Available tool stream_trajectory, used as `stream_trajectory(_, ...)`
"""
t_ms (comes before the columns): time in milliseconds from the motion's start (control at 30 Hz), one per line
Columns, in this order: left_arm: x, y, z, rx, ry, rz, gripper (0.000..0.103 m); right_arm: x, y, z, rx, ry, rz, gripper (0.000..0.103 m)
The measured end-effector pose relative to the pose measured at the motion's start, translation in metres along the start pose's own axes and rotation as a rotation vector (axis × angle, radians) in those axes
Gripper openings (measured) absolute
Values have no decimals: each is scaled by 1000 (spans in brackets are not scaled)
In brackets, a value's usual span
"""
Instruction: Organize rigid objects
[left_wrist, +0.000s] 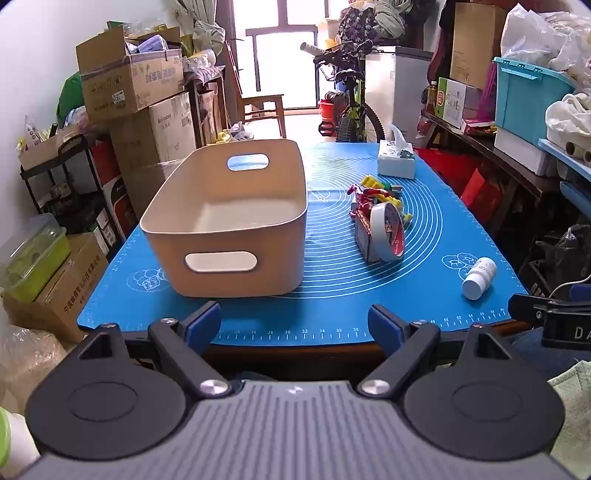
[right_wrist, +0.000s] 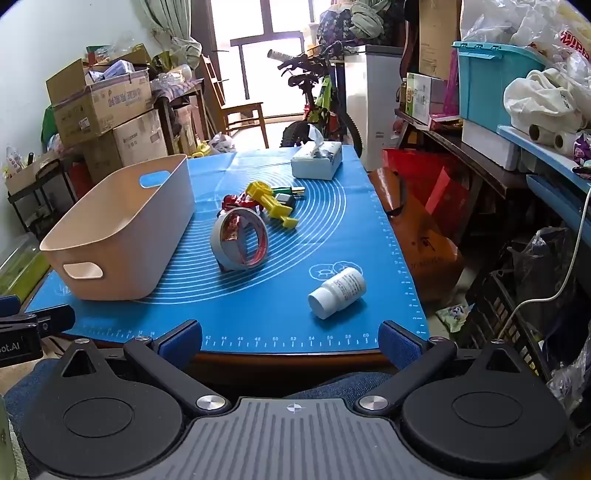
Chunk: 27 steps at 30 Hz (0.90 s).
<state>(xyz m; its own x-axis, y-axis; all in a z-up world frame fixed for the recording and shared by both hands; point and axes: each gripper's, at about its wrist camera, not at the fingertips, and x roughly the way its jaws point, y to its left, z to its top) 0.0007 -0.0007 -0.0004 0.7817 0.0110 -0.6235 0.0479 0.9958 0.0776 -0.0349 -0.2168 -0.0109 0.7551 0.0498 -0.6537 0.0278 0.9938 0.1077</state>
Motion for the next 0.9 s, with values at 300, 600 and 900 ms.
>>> stream_trajectory(300, 3, 2, 1, -20, 15, -5, 87, -1, -1, -1, 3, -20, 9, 100)
stream_trajectory(600, 2, 2, 0, -20, 15, -6, 87, 1, 0, 1, -3, -11, -3, 100)
stream_trajectory(900, 3, 2, -1, -19, 15, -6, 87, 0, 1, 1, 5, -12, -3, 100)
